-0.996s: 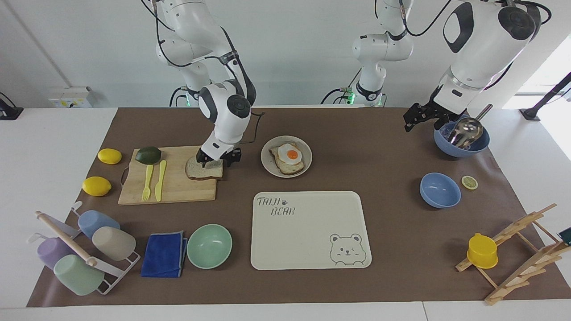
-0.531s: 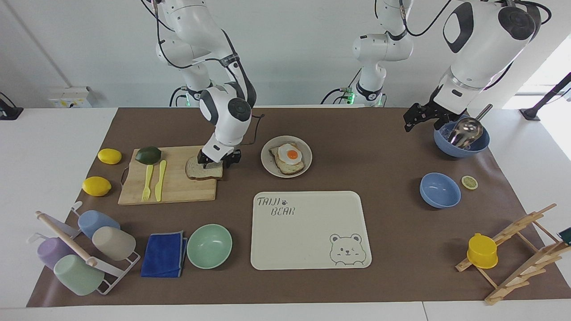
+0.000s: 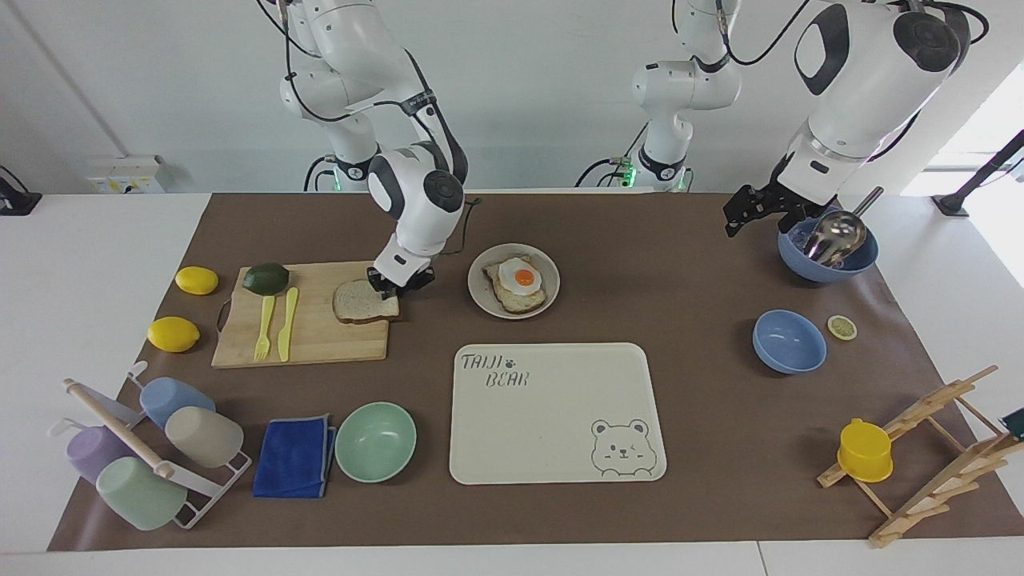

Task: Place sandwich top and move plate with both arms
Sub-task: 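Carry the bread slice over the egg plate with the right gripper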

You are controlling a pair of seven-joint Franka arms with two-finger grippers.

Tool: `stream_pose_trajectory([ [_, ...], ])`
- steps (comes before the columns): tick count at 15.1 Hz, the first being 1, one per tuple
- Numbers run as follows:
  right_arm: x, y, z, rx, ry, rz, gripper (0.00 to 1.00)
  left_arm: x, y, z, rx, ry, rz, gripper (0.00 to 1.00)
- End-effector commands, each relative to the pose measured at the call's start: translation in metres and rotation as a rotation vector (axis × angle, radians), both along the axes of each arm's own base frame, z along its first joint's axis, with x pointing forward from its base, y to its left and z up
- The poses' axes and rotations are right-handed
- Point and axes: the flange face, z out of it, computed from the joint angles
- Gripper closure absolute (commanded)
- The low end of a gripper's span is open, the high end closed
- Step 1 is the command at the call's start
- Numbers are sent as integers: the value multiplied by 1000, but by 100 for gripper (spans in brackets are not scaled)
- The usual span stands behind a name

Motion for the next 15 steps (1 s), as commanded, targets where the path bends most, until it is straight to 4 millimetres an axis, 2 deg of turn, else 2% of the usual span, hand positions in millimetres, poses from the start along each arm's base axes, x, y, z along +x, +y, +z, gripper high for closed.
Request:
stream_pose_trajectory([
  [1,7,7,9,-37,2,-11,100,-5,4,2,17,-19,-3,0],
  [3,7,47,41,-66,0,33,100,-5,3,2,17,-19,-5,0],
  [5,4,105,84,-68,-22,78,100,-5,4,2,17,-19,-3,0],
  [7,-5,159,110,-22,-54,129,100,-5,4,2,17,-19,-3,0],
  [8,-10,179,118,24,-60,134,100,-5,3,2,17,-19,-5,0],
  [10,-19,205,121,102,-49,103,100,-5,4,2,17,-19,-3,0],
  [12,-38,239,125,154,-95,116,100,-5,4,2,17,-19,-3,0],
  [14,-58,263,103,143,-105,99,100,-5,3,2,17,-19,-5,0],
  [15,-60,265,92,131,-104,87,100,-5,4,2,17,-19,-3,0],
])
